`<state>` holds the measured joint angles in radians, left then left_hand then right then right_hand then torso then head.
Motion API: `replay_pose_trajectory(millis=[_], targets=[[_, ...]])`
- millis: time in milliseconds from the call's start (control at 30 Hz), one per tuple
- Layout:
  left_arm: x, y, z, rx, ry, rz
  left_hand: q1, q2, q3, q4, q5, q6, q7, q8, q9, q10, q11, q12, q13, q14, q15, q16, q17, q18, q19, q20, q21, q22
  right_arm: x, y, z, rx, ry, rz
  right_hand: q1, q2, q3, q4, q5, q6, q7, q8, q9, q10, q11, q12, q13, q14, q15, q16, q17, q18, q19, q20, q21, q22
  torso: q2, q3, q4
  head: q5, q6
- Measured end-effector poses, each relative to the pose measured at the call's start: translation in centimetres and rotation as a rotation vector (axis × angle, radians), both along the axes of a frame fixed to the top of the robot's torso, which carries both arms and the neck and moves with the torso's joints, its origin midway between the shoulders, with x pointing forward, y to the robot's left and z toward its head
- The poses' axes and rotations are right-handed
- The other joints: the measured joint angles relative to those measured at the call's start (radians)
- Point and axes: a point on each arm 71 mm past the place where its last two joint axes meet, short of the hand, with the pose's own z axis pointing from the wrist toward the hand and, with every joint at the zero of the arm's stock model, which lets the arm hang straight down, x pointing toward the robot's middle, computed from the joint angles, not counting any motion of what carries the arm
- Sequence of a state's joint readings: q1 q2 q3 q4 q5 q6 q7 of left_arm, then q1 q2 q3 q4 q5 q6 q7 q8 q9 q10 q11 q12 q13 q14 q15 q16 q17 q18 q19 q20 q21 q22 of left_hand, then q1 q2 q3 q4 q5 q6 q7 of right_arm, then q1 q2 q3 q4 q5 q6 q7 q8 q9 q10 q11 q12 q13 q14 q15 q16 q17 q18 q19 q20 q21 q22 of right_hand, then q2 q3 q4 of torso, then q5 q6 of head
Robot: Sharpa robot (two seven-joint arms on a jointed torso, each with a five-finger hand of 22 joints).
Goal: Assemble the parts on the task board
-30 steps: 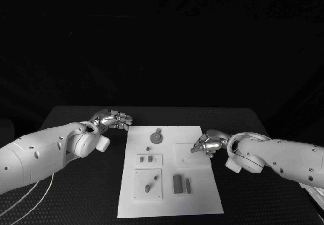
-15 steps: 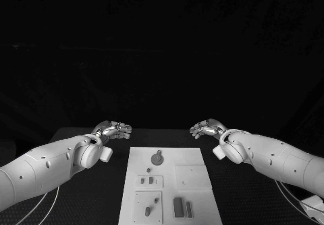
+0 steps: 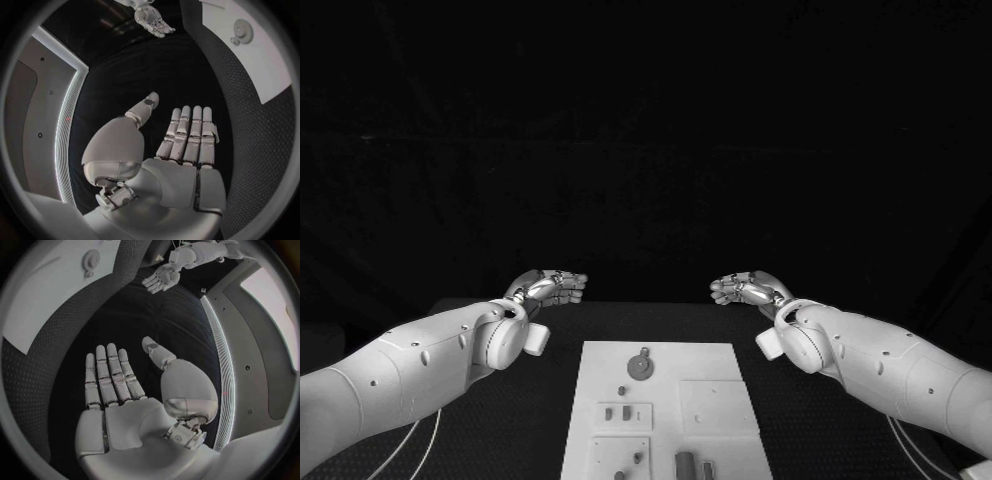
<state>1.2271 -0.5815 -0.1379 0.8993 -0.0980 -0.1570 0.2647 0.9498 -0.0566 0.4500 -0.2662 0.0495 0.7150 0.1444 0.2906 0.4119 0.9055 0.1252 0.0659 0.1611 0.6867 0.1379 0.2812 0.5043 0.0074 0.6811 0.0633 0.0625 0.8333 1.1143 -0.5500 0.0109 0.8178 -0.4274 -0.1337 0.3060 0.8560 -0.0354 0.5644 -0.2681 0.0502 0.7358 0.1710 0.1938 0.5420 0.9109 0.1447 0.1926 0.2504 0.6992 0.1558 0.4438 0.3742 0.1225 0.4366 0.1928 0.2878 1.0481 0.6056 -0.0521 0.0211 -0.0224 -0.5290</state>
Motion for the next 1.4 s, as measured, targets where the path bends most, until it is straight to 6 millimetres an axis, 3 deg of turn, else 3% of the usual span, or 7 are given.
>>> replay_pose_trajectory(millis=[167, 267, 400, 533, 700, 1000, 1400], targets=[[-0.3, 0.0, -0.2, -0.004, 0.006, 0.000, -0.502, 0.031, -0.236, 0.139, -0.027, -0.374, -0.076, -0.152, -0.216, -0.475, -0.066, -0.035, -0.084, -0.361, -0.071, -0.148, -0.264, 0.000, -0.357, -0.033, -0.034, -0.435, -0.2, 0.1, 0.0, 0.003, 0.001, 0.002, -0.449, 0.019, -0.294, 0.139, -0.027, -0.384, -0.088, -0.100, -0.282, -0.474, -0.076, -0.101, -0.131, -0.364, -0.081, -0.231, -0.195, -0.064, -0.226, -0.100, -0.151, -0.376, -0.003, 0.0017, -0.0012, 0.001, -0.008], [-0.9, -0.7, -0.7, -0.018, 0.016, -0.011, -0.677, 0.041, -0.320, 0.189, -0.034, -0.508, -0.103, -0.207, -0.293, -0.644, -0.089, -0.047, -0.115, -0.489, -0.098, -0.201, -0.358, 0.000, -0.484, -0.045, -0.043, -0.591, -0.6, 0.6, 0.1, 0.017, 0.001, 0.010, -0.608, 0.025, -0.401, 0.190, -0.032, -0.522, -0.121, -0.137, -0.384, -0.646, -0.103, -0.137, -0.178, -0.496, -0.111, -0.315, -0.265, -0.079, -0.309, -0.137, -0.205, -0.635, -0.012, 0.0101, -0.0046, 0.006, -0.022], [-2.2, -2.2, -0.9, -0.054, 0.016, -0.023, -0.817, 0.049, -0.388, 0.229, -0.041, -0.615, -0.124, -0.250, -0.354, -0.779, -0.108, -0.052, -0.139, -0.590, -0.118, -0.242, -0.433, 0.000, -0.585, -0.054, -0.049, -0.716, -1.6, 1.9, 0.2, 0.056, -0.005, 0.022, -0.735, 0.031, -0.485, 0.230, -0.039, -0.632, -0.147, -0.166, -0.466, -0.782, -0.125, -0.166, -0.215, -0.600, -0.133, -0.381, -0.322, -0.094, -0.374, -0.166, -0.248, -0.847, -0.035, 0.0290, -0.0118, 0.016, -0.049], [-4.1, -3.7, -1.1, -0.095, 0.006, -0.018, -0.881, 0.053, -0.416, 0.249, -0.041, -0.663, -0.134, -0.268, -0.382, -0.839, -0.117, -0.057, -0.149, -0.637, -0.128, -0.261, -0.468, 0.000, -0.631, -0.059, -0.054, -0.773, -3.2, 3.5, 0.6, 0.114, -0.017, 0.022, -0.793, 0.033, -0.521, 0.251, -0.043, -0.682, -0.158, -0.178, -0.502, -0.844, -0.134, -0.175, -0.232, -0.648, -0.144, -0.412, -0.347, -0.103, -0.404, -0.179, -0.267, -0.945, -0.050, 0.0424, -0.0170, 0.021, -0.065], [-7.1, -5.7, -1.1, -0.146, -0.012, 0.007, -0.943, 0.057, -0.446, 0.265, -0.046, -0.709, -0.144, -0.287, -0.408, -0.899, -0.124, -0.063, -0.159, -0.681, -0.138, -0.278, -0.500, 0.000, -0.675, -0.063, -0.059, -0.827, -5.6, 5.5, 1.2, 0.199, -0.029, -0.005, -0.824, 0.036, -0.545, 0.261, -0.043, -0.710, -0.167, -0.185, -0.525, -0.879, -0.142, -0.182, -0.242, -0.672, -0.152, -0.427, -0.362, -0.108, -0.419, -0.187, -0.274, -1.003, -0.058, 0.0491, -0.0200, 0.022, -0.070], [-10.9, -7.5, -0.1, -0.182, -0.067, 0.099, -0.943, 0.057, -0.447, 0.266, -0.046, -0.710, -0.145, -0.288, -0.411, -0.900, -0.125, -0.063, -0.160, -0.683, -0.138, -0.278, -0.503, 0.000, -0.678, -0.064, -0.059, -0.832, -9.9, 7.6, 2.4, 0.317, -0.029, -0.111, -0.850, 0.035, -0.560, 0.268, -0.043, -0.731, -0.171, -0.190, -0.541, -0.907, -0.145, -0.189, -0.249, -0.694, -0.155, -0.441, -0.373, -0.108, -0.431, -0.193, -0.284, -1.047, -0.061, 0.0519, -0.0210, 0.022, -0.071], [-11.5, -7.3, 0.3, -0.163, -0.104, 0.178, -0.943, 0.057, -0.447, 0.266, -0.046, -0.710, -0.145, -0.288, -0.411, -0.900, -0.125, -0.063, -0.160, -0.683, -0.138, -0.278, -0.503, 0.000, -0.677, -0.063, -0.059, -0.832, -11.1, 7.6, 2.7, 0.341, -0.030, -0.225, -0.850, 0.035, -0.560, 0.268, -0.043, -0.731, -0.171, -0.190, -0.541, -0.907, -0.145, -0.189, -0.249, -0.694, -0.155, -0.441, -0.373, -0.108, -0.431, -0.193, -0.284, -1.047, -0.061, 0.0522, -0.0211, 0.023, -0.071]])
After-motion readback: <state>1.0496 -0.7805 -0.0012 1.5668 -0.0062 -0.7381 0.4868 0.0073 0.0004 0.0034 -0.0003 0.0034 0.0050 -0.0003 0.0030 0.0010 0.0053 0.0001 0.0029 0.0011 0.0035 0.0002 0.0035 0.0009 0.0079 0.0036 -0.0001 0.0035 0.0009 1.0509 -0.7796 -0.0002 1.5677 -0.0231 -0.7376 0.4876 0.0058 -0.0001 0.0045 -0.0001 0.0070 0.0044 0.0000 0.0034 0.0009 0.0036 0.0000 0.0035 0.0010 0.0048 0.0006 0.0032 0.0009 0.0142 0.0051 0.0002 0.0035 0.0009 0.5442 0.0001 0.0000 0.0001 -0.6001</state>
